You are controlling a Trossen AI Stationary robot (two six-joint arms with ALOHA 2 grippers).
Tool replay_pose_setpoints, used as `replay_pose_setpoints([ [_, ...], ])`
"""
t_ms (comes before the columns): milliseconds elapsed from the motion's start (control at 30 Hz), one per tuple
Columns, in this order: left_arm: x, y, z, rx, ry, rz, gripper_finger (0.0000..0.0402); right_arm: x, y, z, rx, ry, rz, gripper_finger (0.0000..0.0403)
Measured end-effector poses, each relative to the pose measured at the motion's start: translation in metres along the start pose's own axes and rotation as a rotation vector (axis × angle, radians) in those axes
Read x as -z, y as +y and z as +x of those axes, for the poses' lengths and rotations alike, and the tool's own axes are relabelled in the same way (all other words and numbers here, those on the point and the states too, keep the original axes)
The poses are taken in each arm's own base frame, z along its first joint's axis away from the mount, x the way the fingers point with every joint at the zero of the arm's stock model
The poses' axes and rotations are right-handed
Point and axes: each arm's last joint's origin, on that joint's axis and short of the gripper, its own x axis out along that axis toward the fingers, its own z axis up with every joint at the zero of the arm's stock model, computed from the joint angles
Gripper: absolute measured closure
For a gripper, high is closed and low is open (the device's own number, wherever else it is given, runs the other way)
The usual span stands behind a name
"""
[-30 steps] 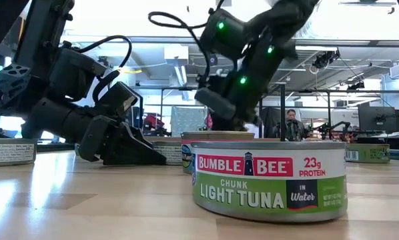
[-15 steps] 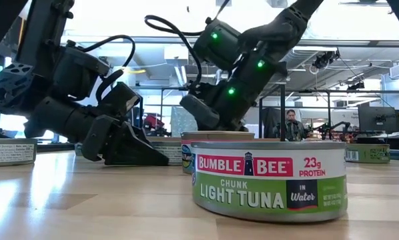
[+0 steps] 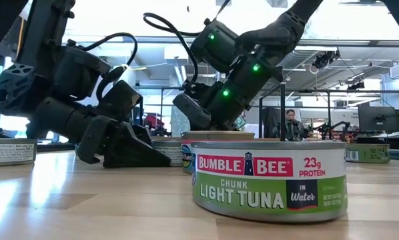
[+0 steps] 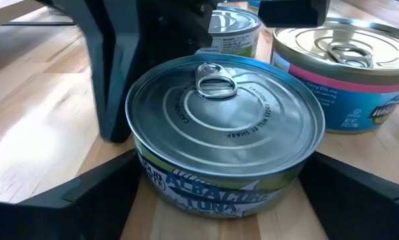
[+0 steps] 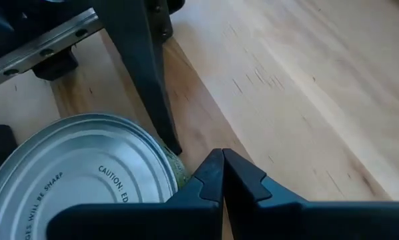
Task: Stack canned seafood by type on shelf
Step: Put the top right green and blue tuna can on the shelf
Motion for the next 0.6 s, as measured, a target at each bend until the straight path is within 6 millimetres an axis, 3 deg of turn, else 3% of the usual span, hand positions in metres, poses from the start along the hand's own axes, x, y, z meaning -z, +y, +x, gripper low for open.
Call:
replay_pose_setpoints([
  [400,0.013,-0.005,-0.032,-0.109,0.019,-0.044,0.0030,-0.008,-0.004,-0.028,0.103,0.030,-0.018,0.0403],
  [600,0.012,-0.005,-0.046,-0.165,-0.005,-0.056,0.0030,-0.002,-0.005,-0.031,0.148,0.071,-0.029,0.0403],
])
